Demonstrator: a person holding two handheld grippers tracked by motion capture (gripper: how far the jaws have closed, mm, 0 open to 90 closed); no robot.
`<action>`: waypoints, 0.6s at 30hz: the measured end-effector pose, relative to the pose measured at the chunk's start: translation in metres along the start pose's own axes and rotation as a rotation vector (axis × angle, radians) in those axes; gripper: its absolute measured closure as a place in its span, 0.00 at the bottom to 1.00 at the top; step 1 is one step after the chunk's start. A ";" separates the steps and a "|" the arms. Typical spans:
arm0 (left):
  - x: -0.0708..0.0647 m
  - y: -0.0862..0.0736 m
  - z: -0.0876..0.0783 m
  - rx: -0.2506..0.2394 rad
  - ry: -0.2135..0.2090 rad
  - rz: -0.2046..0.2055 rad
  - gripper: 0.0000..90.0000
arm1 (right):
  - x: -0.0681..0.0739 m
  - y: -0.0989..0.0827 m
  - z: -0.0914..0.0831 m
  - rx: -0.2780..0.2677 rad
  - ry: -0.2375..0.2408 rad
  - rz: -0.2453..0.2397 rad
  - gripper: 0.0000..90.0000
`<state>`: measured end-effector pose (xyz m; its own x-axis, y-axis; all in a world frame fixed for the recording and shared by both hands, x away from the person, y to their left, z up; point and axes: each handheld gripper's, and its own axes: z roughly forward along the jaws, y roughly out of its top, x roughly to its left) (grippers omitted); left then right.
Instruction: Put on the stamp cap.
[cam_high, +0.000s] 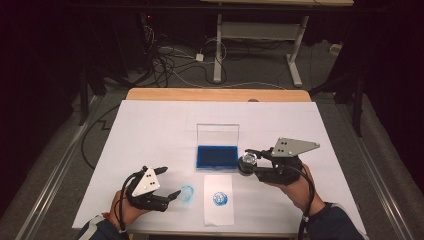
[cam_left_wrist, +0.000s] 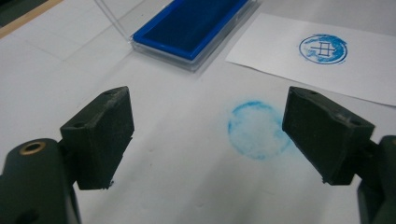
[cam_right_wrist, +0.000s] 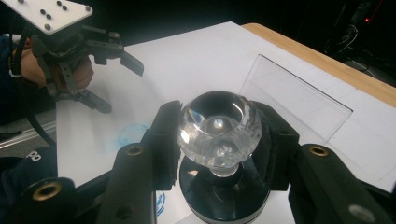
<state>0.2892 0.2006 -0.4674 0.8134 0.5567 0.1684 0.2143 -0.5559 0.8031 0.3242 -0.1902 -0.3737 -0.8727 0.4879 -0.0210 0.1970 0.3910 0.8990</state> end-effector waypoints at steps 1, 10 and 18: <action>0.001 -0.002 -0.002 0.000 0.005 -0.010 0.18 | 0.000 0.000 0.000 0.001 -0.001 0.000 0.63; 0.004 -0.016 -0.010 0.008 0.029 -0.046 0.18 | -0.004 -0.001 0.000 0.005 -0.008 0.001 0.63; 0.003 -0.019 -0.010 0.023 0.023 -0.051 0.18 | -0.010 -0.003 -0.002 0.011 -0.035 0.012 0.63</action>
<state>0.2823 0.2187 -0.4768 0.7884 0.5989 0.1409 0.2678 -0.5402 0.7978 0.3311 -0.1982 -0.3753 -0.8540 0.5196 -0.0259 0.2121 0.3933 0.8946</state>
